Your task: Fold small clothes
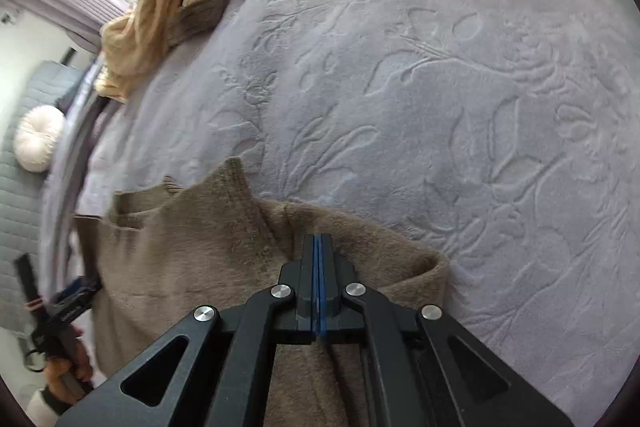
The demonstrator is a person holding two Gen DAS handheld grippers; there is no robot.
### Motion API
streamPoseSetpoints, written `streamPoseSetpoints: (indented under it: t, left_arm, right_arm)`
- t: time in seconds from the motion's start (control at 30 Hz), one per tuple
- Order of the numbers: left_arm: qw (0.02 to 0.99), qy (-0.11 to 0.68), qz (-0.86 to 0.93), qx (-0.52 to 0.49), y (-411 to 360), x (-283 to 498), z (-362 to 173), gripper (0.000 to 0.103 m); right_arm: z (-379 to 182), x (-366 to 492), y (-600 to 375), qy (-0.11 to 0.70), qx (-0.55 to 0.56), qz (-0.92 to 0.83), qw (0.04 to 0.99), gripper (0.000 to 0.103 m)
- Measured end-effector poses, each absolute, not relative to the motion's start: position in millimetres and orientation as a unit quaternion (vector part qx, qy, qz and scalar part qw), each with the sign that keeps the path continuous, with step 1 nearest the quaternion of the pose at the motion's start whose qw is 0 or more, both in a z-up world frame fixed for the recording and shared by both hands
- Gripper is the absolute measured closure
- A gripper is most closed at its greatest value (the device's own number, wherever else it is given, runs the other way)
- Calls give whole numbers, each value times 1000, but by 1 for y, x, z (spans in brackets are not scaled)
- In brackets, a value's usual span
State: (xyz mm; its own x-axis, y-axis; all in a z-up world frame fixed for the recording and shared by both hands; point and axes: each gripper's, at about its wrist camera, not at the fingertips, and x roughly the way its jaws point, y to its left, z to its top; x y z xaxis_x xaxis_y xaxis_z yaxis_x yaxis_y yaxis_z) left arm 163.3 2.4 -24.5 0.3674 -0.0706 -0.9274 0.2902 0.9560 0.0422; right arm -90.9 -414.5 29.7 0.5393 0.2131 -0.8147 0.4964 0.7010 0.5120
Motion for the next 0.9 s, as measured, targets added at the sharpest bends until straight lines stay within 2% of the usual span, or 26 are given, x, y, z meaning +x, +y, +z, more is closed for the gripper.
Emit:
streamPoseSetpoints:
  t: [0.1,0.27,0.37,0.4,0.47,0.57,0.87,0.9]
  left_arm:
    - [823,546,-116,109,5,163,-19,1]
    - [822,542,-129,120,-9,156,-19,1]
    - [820,544,-126,128,-18,154,-27,1]
    - [819,545,-123,131,-19,154,-31,1]
    - [816,551,-119,128,-20,154,-36,1]
    - [817,552,-119,120,-16,154,-37,1]
    - [820,546,-113,133,-21,155,-38,1]
    - [821,543,-112,135,-21,155,-38,1]
  right_arm:
    - [30,-89,-410,474,375,-52,795,72]
    - [9,-58,-402,501,370,-42,781,72]
    - [8,-44,-398,507,355,-46,784,68]
    - [9,-41,-395,513,339,-45,787,69]
    - [18,-40,-389,520,295,-52,800,77]
    - [27,-45,-393,512,280,-58,810,77]
    - [15,-20,-394,523,291,-33,800,66]
    - [17,-20,-392,524,287,-34,801,79]
